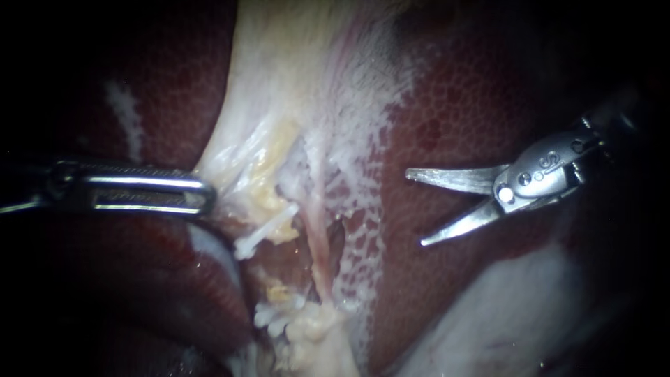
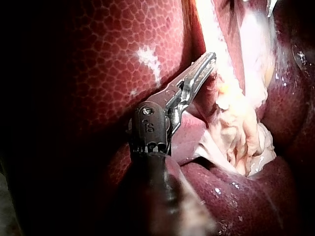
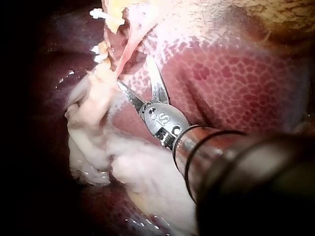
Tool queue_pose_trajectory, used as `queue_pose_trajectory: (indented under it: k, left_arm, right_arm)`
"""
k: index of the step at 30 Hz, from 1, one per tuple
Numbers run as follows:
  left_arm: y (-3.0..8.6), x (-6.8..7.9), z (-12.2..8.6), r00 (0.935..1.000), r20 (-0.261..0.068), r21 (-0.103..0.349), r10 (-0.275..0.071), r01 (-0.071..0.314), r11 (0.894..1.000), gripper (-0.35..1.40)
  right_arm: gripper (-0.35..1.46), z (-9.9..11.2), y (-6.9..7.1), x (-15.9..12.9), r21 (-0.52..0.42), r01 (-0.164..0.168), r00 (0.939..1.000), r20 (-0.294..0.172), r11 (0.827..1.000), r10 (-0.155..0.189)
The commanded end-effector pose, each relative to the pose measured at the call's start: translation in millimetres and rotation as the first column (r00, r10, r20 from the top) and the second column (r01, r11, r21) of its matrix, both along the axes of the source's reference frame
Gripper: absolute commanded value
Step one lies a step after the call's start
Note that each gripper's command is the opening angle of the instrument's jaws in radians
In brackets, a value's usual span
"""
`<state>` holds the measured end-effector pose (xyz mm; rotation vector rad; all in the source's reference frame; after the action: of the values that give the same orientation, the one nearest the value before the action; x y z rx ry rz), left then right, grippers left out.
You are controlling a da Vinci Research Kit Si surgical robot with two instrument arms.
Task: Go back from the cut left tube
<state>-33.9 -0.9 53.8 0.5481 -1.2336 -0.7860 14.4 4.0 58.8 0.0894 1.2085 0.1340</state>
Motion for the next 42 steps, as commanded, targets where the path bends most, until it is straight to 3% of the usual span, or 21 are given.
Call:
queue_pose_trajectory:
  k: [1,8,22,31,42]
  left_arm:
    - [0.1,0.0,0.2,1.0000,0.000,0.000,0.000,0.000,1.000,-0.35]
    - [0.0,-0.2,1.5,1.0000,-0.001,0.007,-0.004,0.004,1.000,-0.35]
    - [-1.9,-3.2,5.8,0.9996,-0.019,0.042,0.023,-0.022,0.999,-0.35]
    - [-2.5,-4.8,6.7,0.9991,-0.014,0.046,0.040,-0.040,0.998,-0.35]
    - [-2.6,-4.9,6.9,0.9990,-0.015,0.051,0.043,-0.042,0.998,-0.35]
  right_arm:
    - [1.43,0.1,0.0,-0.1,0.000,-0.002,1.0000,0.001,1.000,0.002]
    - [1.43,0.5,0.0,-0.2,0.003,0.005,0.9999,-0.010,1.000,-0.005]
    - [1.43,0.6,0.1,-0.1,-0.007,0.013,0.9998,-0.013,1.000,-0.014]
    - [1.43,0.6,0.2,-0.1,-0.012,0.015,0.9998,-0.013,1.000,-0.015]
    - [1.43,0.6,0.2,-0.1,-0.012,0.015,0.9998,-0.012,1.000,-0.015]
